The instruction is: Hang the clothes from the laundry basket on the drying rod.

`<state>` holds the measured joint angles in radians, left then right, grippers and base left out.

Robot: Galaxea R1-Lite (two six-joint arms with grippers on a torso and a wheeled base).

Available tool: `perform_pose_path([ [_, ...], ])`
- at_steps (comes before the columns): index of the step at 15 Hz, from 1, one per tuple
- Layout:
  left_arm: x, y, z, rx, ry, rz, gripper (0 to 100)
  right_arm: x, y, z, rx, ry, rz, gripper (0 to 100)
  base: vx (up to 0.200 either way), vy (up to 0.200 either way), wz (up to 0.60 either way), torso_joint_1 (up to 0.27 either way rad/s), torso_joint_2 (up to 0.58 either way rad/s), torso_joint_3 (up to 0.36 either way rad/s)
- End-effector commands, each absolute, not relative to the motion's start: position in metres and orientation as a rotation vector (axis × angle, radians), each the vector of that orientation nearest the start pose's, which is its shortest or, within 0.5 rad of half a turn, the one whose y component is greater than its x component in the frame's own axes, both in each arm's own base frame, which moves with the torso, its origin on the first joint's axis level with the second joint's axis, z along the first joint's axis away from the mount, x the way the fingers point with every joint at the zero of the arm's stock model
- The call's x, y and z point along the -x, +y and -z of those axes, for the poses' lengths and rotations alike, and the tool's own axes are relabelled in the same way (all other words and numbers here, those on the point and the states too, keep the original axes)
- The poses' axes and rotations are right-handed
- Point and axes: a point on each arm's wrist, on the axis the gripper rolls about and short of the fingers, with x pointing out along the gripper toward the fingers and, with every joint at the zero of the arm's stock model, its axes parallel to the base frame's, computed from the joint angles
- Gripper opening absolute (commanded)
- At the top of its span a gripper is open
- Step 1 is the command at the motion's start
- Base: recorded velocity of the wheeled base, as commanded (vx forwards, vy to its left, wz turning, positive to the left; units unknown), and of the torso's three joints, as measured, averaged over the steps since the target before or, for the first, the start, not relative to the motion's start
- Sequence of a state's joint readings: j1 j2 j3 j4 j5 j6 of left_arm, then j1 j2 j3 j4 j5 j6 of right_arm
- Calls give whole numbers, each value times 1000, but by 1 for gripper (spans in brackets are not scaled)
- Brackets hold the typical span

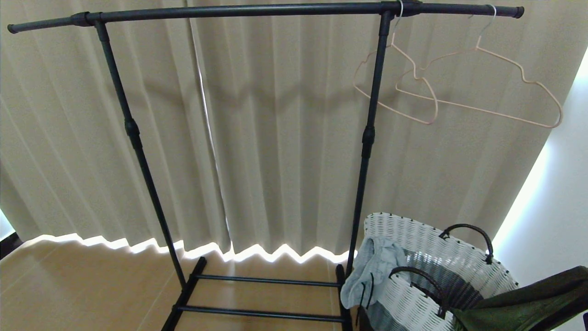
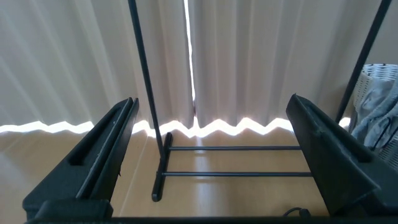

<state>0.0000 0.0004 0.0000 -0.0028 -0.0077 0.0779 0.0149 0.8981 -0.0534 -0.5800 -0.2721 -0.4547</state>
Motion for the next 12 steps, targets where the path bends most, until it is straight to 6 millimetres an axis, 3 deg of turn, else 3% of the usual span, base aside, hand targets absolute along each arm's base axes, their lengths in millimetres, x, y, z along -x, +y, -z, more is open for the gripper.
perform_pose_path([
  [1,23,0,-76,-78,-2,8,100,-84,-5,-127,491,322,189,0,0,200,0,7,2,-2],
  [8,23,0,-76,-75,-2,5,100,-87,-4,-132,503,320,175,0,0,200,0,2,1,2],
  [12,23,0,-76,-80,-2,6,100,-93,-2,-144,495,327,78,0,0,0,0,0,0,0],
])
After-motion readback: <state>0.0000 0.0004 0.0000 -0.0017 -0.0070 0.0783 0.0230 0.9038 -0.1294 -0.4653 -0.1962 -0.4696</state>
